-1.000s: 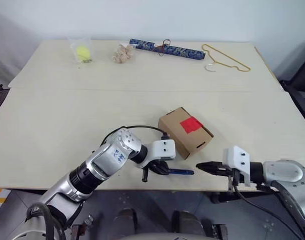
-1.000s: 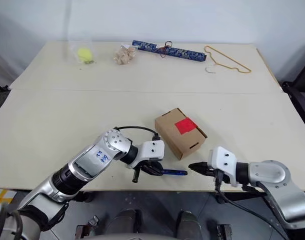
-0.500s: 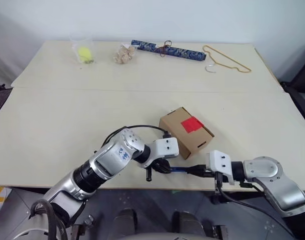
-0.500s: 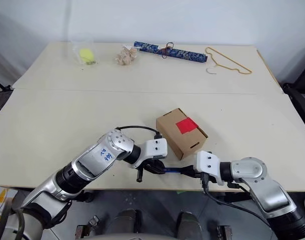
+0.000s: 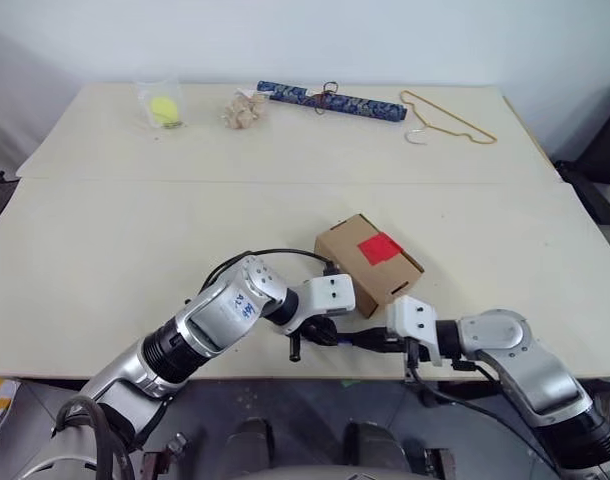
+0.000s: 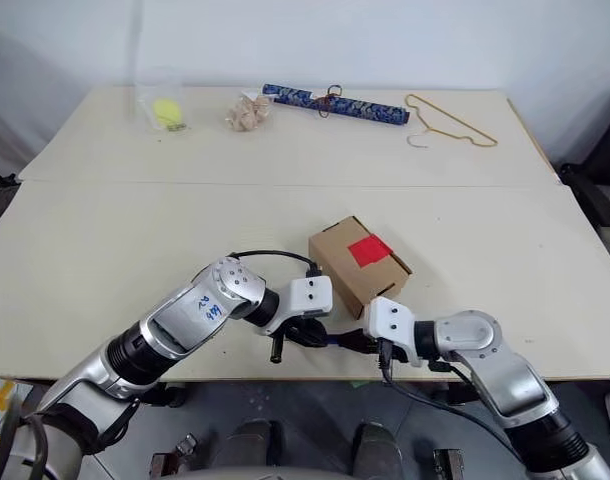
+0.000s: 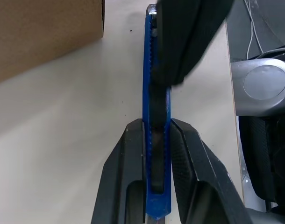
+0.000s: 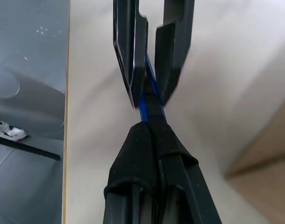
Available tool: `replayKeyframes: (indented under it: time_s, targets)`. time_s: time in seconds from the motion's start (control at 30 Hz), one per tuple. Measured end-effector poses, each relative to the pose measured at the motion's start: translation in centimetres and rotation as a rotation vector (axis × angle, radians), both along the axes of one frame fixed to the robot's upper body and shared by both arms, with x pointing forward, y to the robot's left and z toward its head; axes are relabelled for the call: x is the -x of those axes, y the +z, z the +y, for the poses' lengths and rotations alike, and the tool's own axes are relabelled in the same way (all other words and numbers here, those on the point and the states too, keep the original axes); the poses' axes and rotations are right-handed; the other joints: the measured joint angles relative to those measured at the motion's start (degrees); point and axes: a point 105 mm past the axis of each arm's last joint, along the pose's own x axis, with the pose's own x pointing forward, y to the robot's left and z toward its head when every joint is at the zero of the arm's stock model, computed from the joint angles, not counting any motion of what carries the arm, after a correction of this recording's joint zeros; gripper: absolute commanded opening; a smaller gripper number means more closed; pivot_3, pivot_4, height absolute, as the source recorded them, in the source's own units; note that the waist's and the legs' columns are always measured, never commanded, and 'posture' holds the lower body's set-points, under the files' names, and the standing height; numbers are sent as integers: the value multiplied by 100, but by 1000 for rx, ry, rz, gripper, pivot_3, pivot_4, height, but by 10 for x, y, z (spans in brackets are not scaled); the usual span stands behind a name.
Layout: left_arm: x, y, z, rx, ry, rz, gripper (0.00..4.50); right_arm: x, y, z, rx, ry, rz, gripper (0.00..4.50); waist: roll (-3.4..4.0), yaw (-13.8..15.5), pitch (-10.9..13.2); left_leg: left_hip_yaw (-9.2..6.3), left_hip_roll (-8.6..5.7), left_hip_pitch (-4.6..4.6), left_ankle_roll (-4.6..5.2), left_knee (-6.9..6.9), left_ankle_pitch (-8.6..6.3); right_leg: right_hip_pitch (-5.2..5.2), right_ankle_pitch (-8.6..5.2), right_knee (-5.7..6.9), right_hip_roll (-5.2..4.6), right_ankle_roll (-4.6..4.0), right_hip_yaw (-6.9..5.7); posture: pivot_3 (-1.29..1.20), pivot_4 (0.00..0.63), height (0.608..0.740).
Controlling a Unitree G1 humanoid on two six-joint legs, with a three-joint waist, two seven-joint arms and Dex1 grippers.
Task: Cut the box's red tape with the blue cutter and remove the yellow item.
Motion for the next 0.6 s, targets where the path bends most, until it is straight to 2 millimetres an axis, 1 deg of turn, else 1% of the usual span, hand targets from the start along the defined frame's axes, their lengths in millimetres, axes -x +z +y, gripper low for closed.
replayKeyframes:
  time_s: [0.17, 0.4, 0.47, 0.5, 0.53, 0.57, 0.6]
  targets:
    - [0, 0, 0, 0, 0, -3, 401, 0, 0, 8, -9, 3, 6, 32, 0, 0, 0, 0, 0, 0, 1, 0, -1, 0, 0, -1, 0, 0, 0, 0, 150, 740]
    - [0, 0, 2, -10, -2, -19, 401, -2, 1, 10, -21, -11, 22, 32, 0, -1, 0, 0, 0, 0, 4, -1, -3, -2, 0, -1, 0, 0, 0, 0, 150, 740]
    - [2, -1, 2, 0, -26, -39, 401, 3, 3, 7, -64, -63, 95, 396, 1, 5, 0, 0, 0, -6, 2, -7, -1, -6, 0, -2, 0, 0, 1, 0, 150, 740]
    - [4, -2, 5, 15, -43, -59, 401, 8, 3, 2, -88, -96, 154, 614, 1, 12, 1, -1, 1, -11, -1, -9, -1, -11, 0, -3, 0, -1, 1, 0, 150, 740]
    - [5, -2, 7, 29, -58, -76, 401, 11, 5, -5, -98, -119, 196, 965, 2, 11, 2, -1, 0, -12, -2, -10, -3, -12, 0, -5, 0, 0, 1, 0, 150, 740]
    - [7, -3, 11, 42, -81, -100, 401, 15, 9, -13, -107, -145, 229, 1258, 5, 11, 4, 1, 0, -15, -2, -10, -8, -13, 0, -8, 0, 0, 1, 0, 150, 740]
    - [7, -4, 15, 54, -98, -122, 401, 18, 16, -20, -119, -167, 244, 1649, 6, 8, 4, 2, 0, -15, -1, -11, -11, -13, 1, -12, 0, 0, 1, 0, 150, 740]
